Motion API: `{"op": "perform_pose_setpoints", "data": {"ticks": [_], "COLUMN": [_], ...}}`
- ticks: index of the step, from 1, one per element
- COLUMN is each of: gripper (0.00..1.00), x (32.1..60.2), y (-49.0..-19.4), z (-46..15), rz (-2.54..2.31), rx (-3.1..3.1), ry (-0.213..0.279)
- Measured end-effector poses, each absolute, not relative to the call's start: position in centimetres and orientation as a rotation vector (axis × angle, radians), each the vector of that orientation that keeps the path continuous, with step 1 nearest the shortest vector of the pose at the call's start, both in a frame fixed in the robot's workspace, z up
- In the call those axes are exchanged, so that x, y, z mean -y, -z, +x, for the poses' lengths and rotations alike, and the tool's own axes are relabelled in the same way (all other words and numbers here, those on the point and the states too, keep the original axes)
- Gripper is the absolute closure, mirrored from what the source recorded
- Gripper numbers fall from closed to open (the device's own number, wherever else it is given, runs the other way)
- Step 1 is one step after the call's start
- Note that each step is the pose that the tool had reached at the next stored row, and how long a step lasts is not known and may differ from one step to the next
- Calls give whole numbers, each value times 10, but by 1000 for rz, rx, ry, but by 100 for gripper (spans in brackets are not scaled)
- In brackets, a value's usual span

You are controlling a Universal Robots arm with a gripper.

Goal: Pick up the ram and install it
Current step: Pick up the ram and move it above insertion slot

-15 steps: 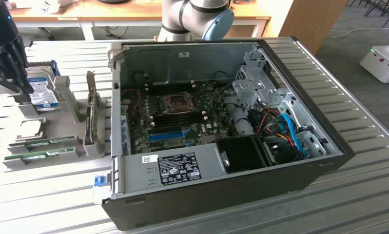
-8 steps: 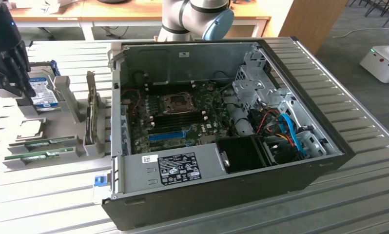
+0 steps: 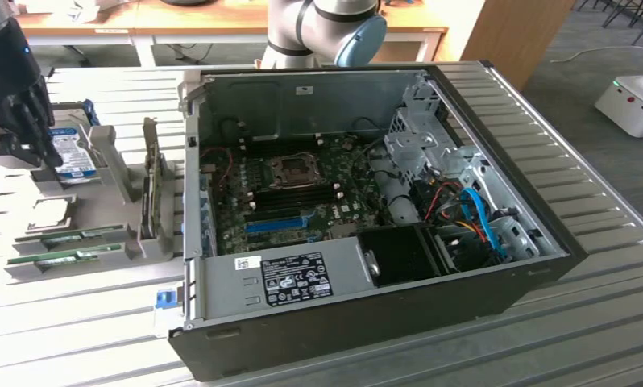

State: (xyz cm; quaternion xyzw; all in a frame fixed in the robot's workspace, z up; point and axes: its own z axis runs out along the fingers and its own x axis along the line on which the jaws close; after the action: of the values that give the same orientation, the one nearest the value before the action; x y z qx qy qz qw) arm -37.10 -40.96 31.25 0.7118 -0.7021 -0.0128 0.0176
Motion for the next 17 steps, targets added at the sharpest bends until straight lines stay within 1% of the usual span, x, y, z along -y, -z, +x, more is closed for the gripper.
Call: {"op": "perform_pose_setpoints", "data": {"ticks": [17], "gripper": [70], "x": [410], "y": [-292], "z": [-371], "rz": [2210], "rx": [2180], "ry": [37]}}
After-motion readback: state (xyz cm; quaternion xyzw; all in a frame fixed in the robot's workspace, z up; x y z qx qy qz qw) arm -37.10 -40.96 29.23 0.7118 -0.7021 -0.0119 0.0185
